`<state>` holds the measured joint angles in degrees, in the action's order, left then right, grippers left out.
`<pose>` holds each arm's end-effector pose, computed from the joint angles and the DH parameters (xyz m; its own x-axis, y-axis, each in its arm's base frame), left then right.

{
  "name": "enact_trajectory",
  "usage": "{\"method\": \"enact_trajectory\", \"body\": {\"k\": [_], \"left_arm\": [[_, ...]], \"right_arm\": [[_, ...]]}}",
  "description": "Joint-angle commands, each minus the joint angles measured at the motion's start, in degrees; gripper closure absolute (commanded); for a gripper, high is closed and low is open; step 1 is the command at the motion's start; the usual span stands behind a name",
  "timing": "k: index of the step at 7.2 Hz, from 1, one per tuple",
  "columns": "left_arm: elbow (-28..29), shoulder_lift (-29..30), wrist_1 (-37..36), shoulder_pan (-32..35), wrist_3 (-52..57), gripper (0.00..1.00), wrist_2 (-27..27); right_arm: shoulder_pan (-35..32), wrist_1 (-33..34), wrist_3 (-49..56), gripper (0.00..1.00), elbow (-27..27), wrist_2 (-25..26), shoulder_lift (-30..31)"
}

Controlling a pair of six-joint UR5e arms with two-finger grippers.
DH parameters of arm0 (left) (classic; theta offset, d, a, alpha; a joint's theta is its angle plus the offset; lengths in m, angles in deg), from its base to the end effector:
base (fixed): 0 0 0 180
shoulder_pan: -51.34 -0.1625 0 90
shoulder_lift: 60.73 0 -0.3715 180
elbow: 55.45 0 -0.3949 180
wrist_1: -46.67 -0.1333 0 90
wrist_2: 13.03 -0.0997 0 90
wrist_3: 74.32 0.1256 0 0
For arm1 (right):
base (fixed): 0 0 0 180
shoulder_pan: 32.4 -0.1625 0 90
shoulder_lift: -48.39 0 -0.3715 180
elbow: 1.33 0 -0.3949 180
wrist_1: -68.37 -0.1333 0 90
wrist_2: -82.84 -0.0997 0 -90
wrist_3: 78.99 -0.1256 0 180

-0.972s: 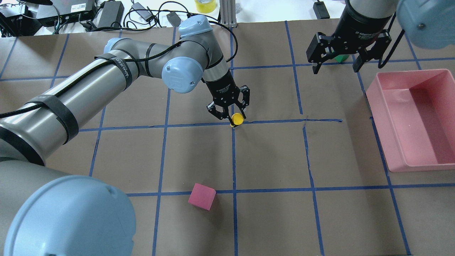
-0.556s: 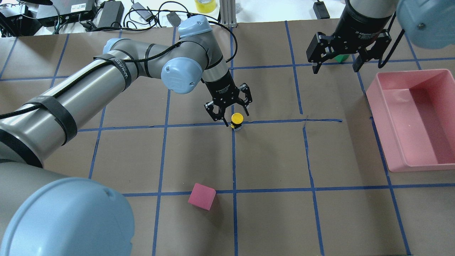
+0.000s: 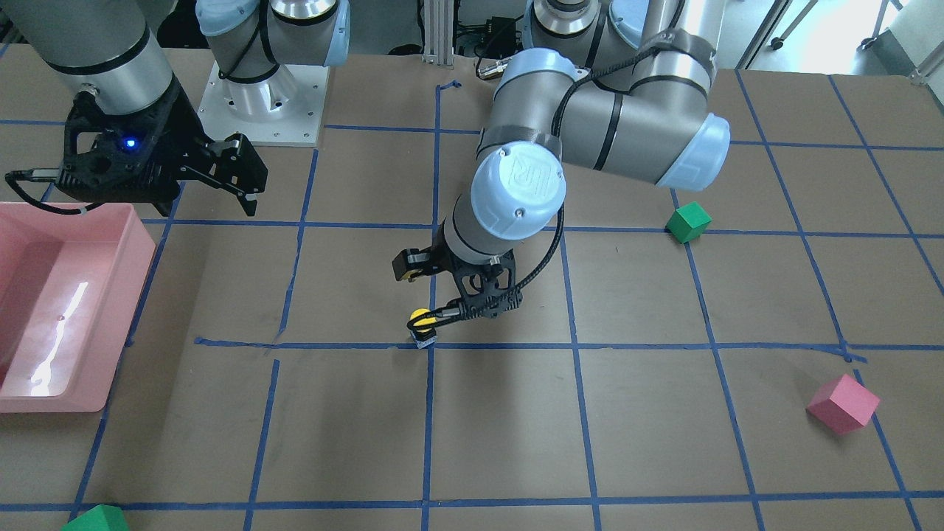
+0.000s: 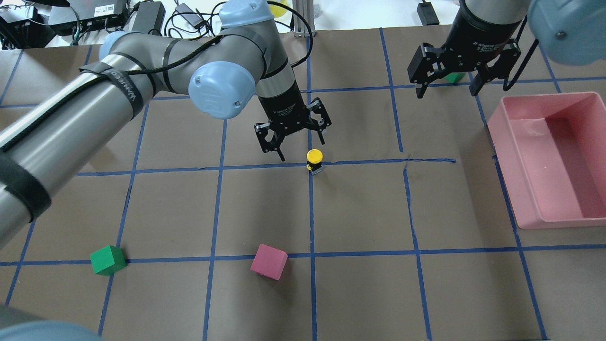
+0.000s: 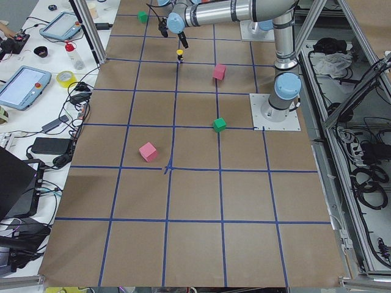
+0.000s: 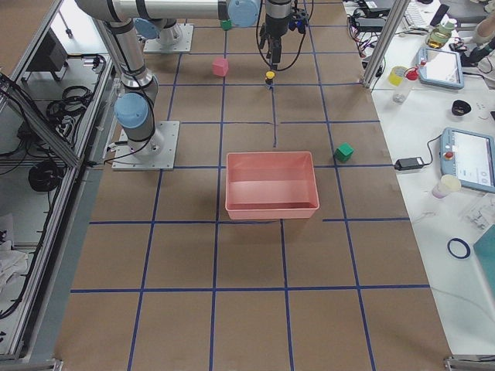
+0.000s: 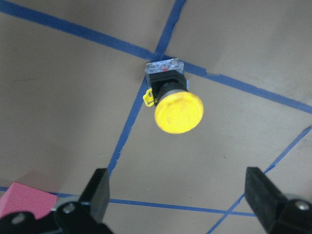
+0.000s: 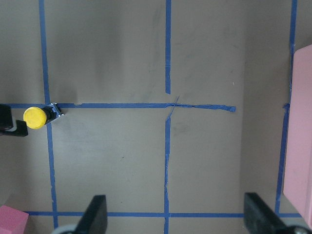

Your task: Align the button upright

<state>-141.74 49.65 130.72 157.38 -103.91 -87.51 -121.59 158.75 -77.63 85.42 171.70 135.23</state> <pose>-0.3215 -0.5143 0.2600 -0.9513 -0.2764 0.1368 -0.2280 0.9290 0.2916 0.1285 -0.5180 0.4093 -0.9998 -0.0098 -0.0197 -0.0096 0.9999 -0.0087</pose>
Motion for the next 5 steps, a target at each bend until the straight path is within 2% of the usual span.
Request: {"method": "enact_trajectory", "body": {"k": [1, 2, 3, 4, 5], "left_arm": [[-4.0, -11.3, 8.1, -0.5, 14.7, 0.00, -8.2], [-4.5, -15.1, 10.2, -1.3, 17.4, 0.00, -11.2], [-4.4, -17.8, 10.3, -2.7, 24.9, 0.00, -12.3], [-4.5, -18.9, 10.1, -6.3, 29.2, 0.00, -15.1], [-2.1, -18.6, 8.2, -10.5, 31.1, 0.00, -17.4]], "right_arm": [[0.0, 0.0, 0.2, 0.00, 0.0, 0.1, 0.1], [0.1, 0.0, 0.4, 0.00, 0.0, 0.2, 0.0], [0.0, 0.0, 0.4, 0.00, 0.0, 0.2, 0.0], [0.0, 0.0, 0.4, 0.00, 0.0, 0.2, 0.0], [0.0, -0.7, 0.5, 0.00, 0.0, 0.2, 0.1]]}}
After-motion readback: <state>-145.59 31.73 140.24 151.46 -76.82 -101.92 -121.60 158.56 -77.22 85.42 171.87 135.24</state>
